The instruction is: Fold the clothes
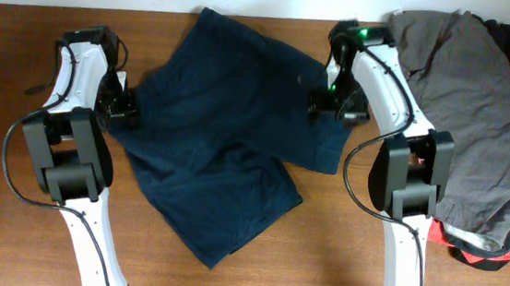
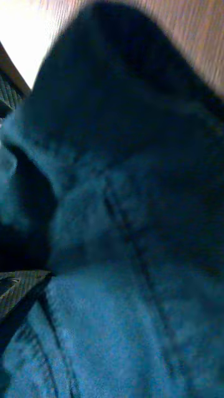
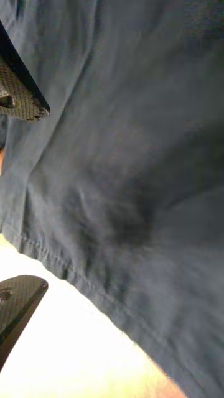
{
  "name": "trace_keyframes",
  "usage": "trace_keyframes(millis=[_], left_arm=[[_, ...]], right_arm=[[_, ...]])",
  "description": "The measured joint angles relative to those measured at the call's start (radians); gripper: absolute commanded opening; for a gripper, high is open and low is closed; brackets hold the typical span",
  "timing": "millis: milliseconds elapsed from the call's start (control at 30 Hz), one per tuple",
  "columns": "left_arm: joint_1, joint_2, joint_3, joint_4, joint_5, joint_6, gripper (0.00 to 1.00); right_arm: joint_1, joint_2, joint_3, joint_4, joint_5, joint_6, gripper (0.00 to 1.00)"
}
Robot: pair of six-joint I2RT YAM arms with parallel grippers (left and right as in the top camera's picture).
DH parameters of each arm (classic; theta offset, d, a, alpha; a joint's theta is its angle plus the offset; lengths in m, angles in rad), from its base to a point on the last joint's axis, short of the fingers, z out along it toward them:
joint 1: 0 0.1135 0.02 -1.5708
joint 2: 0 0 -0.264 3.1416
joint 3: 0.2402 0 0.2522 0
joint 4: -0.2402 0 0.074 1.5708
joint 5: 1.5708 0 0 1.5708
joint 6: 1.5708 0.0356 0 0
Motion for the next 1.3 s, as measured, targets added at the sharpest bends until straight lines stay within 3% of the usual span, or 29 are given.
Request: trace_keyframes(millis=[233,400,567,1033,1300], left_arm=[[-0.005,-0.071,-0.002,0.032,0.011,0.000,0.78],[-0.005,-0.175,-0.002,0.116,0.012,0.021,0.92],[-0.005,-0.248,-0.002,0.162,0.015,0.025,0.94],[-0.039,-0.255,-0.002,0.163,0.015,0.025,0.94],[-0.103,-0.255,-0.002,0.163,0.015,0.026,0.94]], right_arm=[[0.000,0.000,-0.119,0.084,-0.025,0.014,0.83],[0.003,0.000,-0.175,0.163,-0.026,0.018,0.83],[0.006,-0.034,-0.232,0.249,0.005,0.048,0.83],[-0.002,-0.023,-0.298,0.835,0.253,0.099,0.83],[-0.079,0.033,-0.302,1.125,0.303,0.095,0.84]])
